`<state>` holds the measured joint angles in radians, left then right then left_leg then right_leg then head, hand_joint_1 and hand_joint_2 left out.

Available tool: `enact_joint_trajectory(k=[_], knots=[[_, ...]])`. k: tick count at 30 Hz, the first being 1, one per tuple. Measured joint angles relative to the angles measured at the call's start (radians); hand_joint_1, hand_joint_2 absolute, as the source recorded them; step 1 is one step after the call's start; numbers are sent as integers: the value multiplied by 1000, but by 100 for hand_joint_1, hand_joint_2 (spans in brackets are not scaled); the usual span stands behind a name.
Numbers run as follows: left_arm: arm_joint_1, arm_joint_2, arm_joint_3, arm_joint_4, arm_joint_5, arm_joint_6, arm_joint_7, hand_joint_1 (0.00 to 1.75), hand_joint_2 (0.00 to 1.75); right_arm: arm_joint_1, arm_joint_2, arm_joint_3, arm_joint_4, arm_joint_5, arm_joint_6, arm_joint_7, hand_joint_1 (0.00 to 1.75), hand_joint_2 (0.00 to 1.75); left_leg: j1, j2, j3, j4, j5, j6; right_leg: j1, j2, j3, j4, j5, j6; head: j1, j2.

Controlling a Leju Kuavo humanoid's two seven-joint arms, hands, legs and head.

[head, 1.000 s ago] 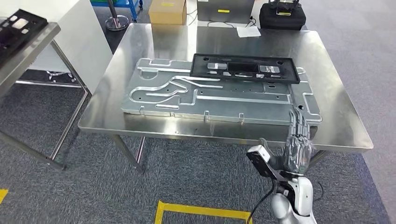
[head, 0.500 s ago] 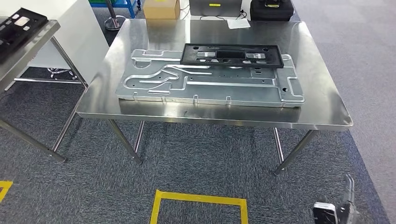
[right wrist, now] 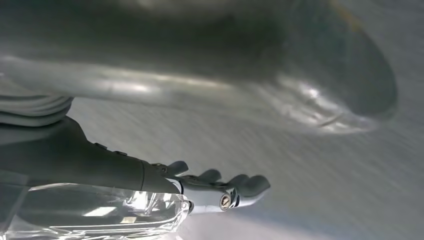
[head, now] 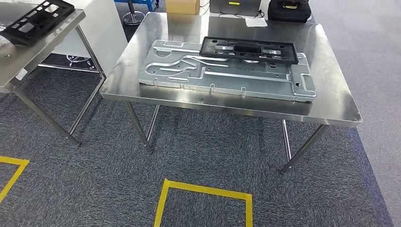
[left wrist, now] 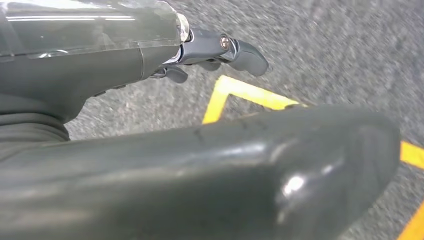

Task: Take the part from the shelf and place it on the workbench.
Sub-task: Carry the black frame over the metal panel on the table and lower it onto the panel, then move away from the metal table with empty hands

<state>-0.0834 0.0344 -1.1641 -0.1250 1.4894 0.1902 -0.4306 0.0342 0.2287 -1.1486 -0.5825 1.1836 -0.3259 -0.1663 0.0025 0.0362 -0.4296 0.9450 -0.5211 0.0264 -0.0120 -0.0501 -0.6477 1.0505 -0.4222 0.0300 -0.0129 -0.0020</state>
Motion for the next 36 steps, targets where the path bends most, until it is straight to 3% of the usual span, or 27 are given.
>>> enact_joint_trajectory(k=[3,4,5,6,8,10,11,13,15,18,19,20,21,23,25,26,28,30,31,32,34,35,36], knots=[[0,0,-7,0,6,8,7,0,0,-21,-11,-42,130,22,16,134,0,0,-1,-17,-33,4,26,10,-3,40,-62,184,-125,9,0,0],[1,0,-9,0,9,10,9,0,0,-26,-13,-51,161,25,23,161,0,0,-1,-27,-45,8,33,9,-3,43,-70,228,-147,11,0,0],[2,0,-11,0,11,12,11,0,0,-30,-14,-58,188,26,31,179,0,0,-1,-36,-56,14,38,8,-4,45,-58,235,-148,12,0,0],[2,0,-13,0,13,14,13,0,0,-35,-16,-64,210,27,40,190,0,0,-1,-46,-65,20,41,5,-5,47,-27,201,-133,11,0,0],[2,0,-16,0,16,15,19,0,0,-45,-18,-74,244,26,60,196,0,0,0,-64,-81,37,45,-1,-8,73,69,61,-92,8,0,0],[-1,0,-17,0,17,17,24,0,0,-52,-20,-82,269,25,77,188,0,0,-2,-80,-97,52,47,-11,-10,99,122,-30,-78,-1,-1,0],[-2,1,-18,0,18,17,26,0,0,-55,-20,-85,278,26,85,179,0,0,-3,-87,-103,56,49,-18,-8,102,124,-39,-82,-7,-1,0],[-1,5,-18,0,20,19,31,0,0,-59,-20,-88,293,27,99,159,0,0,0,-98,-111,59,52,-30,-7,82,121,-41,-76,-21,-1,0],[1,10,-19,0,24,22,37,0,0,-64,-20,-89,303,31,112,139,0,0,2,-82,-130,97,25,-39,-10,61,119,-47,-68,-37,-4,0],[-2,12,-19,0,26,30,51,0,0,-65,-23,-90,314,42,126,117,0,0,8,-51,-212,278,-74,-52,-8,29,109,-49,-63,-46,-8,0],[-2,12,-19,0,26,33,56,0,0,-66,-23,-90,317,45,129,112,0,0,9,-49,-233,328,-92,-56,-7,17,106,-49,-62,-46,-7,0],[-1,13,-19,0,27,35,60,0,0,-66,-24,-90,320,48,132,109,0,0,10,-46,-237,345,-91,-58,-6,6,104,-48,-62,-46,-8,0],[1,14,-20,0,27,37,64,0,0,-68,-24,-90,323,50,135,107,0,0,11,-42,-219,320,-70,-58,-6,-5,104,-48,-61,-45,-8,0],[1,17,-20,0,27,39,70,0,0,-71,-24,-90,329,57,142,106,0,0,10,-13,-143,183,-9,-53,-5,-25,106,-46,-61,-41,-8,0],[-4,19,-20,0,28,43,75,0,0,-74,-24,-89,335,61,148,107,0,0,3,17,-90,74,23,-40,-1,-42,107,-44,-61,-31,-7,0],[-5,19,-20,0,28,45,78,0,0,-76,-24,-89,338,62,149,109,0,0,-1,22,-85,55,24,-33,1,-50,108,-44,-60,-24,-6,0],[-2,20,-20,0,29,48,82,0,0,-82,-24,-89,341,64,153,115,0,0,-2,5,-89,50,31,-19,1,-62,110,-45,-58,-11,-6,0],[1,21,-20,0,29,50,85,0,0,-85,-26,-89,343,65,159,120,0,0,1,-11,-89,43,42,-4,-2,-31,100,-19,-82,0,-5,0],[0,20,-20,0,29,50,85,0,0,-85,-26,-89,344,65,160,123,0,0,2,-19,-90,39,47,3,-3,-5,82,23,-112,4,-5,0],[-2,20,-20,0,29,51,86,0,0,-84,-27,-89,345,66,162,125,0,0,2,-28,-94,39,51,8,-4,22,54,85,-150,6,-5,0],[-5,20,-20,0,30,53,87,0,0,-82,-27,-89,347,68,164,129,0,0,-1,-49,-102,41,55,13,-4,44,-5,213,-206,5,-5,0],[-4,20,-20,0,31,56,87,0,0,-81,-28,-89,348,70,165,132,0,0,-3,-61,-104,43,56,14,-4,46,-18,241,-207,4,-5,0],[-3,20,-20,0,31,58,86,0,0,-81,-28,-89,349,71,167,135,0,0,-3,-74,-105,45,56,14,-3,48,-12,229,-187,2,-5,0]])
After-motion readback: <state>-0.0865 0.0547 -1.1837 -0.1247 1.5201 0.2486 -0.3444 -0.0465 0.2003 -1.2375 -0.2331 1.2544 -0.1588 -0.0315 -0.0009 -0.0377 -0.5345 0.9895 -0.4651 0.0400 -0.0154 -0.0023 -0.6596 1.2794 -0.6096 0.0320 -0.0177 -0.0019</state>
